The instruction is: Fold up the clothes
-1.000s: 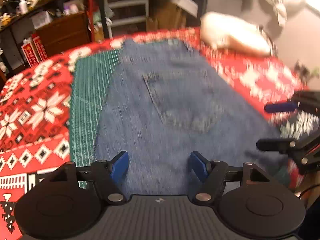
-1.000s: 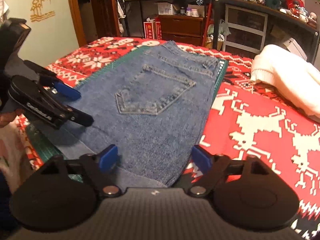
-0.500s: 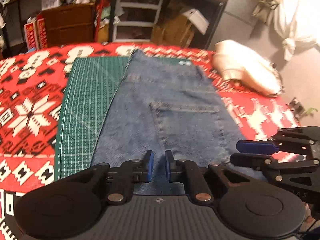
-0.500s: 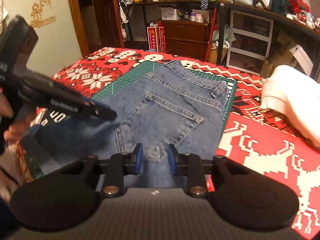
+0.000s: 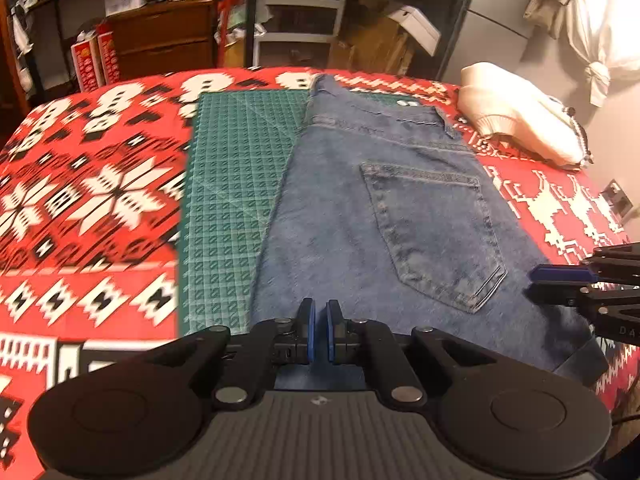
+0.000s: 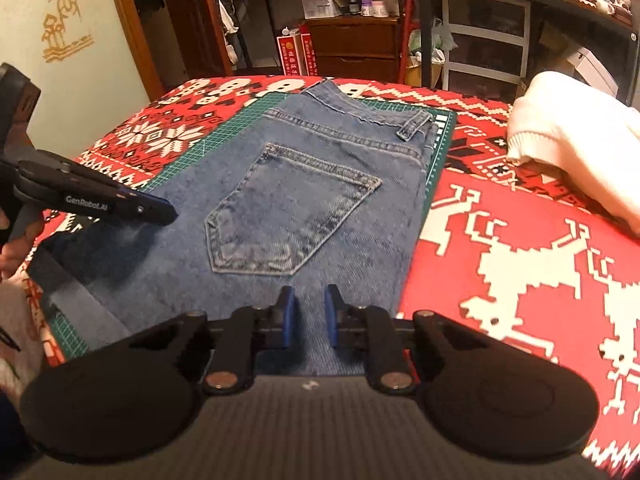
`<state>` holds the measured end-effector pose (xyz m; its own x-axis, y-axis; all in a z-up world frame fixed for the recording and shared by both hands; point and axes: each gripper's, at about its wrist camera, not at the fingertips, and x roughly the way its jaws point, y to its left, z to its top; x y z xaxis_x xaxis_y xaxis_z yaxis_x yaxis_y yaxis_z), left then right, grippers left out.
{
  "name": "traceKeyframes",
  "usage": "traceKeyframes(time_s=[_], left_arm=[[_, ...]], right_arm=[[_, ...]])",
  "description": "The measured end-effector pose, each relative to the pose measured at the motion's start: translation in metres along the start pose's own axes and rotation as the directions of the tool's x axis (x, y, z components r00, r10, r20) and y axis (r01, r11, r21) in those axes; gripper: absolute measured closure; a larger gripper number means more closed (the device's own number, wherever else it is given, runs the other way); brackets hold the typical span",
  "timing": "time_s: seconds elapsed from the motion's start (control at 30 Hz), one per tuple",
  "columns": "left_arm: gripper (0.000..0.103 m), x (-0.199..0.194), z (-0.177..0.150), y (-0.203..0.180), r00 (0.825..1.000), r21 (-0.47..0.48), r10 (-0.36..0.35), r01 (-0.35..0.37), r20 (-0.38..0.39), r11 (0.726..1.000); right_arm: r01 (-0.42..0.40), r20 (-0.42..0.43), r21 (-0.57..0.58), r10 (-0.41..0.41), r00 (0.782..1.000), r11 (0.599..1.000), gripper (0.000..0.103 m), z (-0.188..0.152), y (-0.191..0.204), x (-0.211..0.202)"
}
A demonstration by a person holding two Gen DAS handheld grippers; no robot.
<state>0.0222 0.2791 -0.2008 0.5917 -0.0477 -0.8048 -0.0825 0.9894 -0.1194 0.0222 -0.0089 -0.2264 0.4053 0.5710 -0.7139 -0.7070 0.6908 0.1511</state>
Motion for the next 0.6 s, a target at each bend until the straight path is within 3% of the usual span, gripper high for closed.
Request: traceKeyframes(time_s=[0.3, 0.37, 0.5, 0.6], left_arm=[[0.093, -0.028, -0.014, 0.013, 0.998, 0.004, 0.026, -0.026, -0.056, 1.0], [0.088, -0.037, -0.016, 0.016, 0.998, -0.007, 0.015, -0.015, -0.058, 1.0], [0.067, -0.053, -0.02, 0.021, 0.998, -0.027, 0.036, -0.038, -0.056, 0.999], [0.064, -0.063, -0.025, 0.029, 0.996, -0.033, 0.054, -0.056, -0.075, 0.998]], right_arm=[[0.026, -0.036, 0.055, -0.024, 0.999, 0.998, 0.085, -0.013, -0.011, -0.027], [0.016, -0.044, 0.101, -0.011, 0.999, 0.995, 0.081, -0.018, -0.017, -0.036], [0.014, -0.072, 0.172, -0.001, 0.997, 0.985, 0.079, -0.03, -0.026, -0.05], [0.005, -0.078, 0.219, 0.013, 0.997, 0.976, 0.078, -0.037, -0.03, -0.057]])
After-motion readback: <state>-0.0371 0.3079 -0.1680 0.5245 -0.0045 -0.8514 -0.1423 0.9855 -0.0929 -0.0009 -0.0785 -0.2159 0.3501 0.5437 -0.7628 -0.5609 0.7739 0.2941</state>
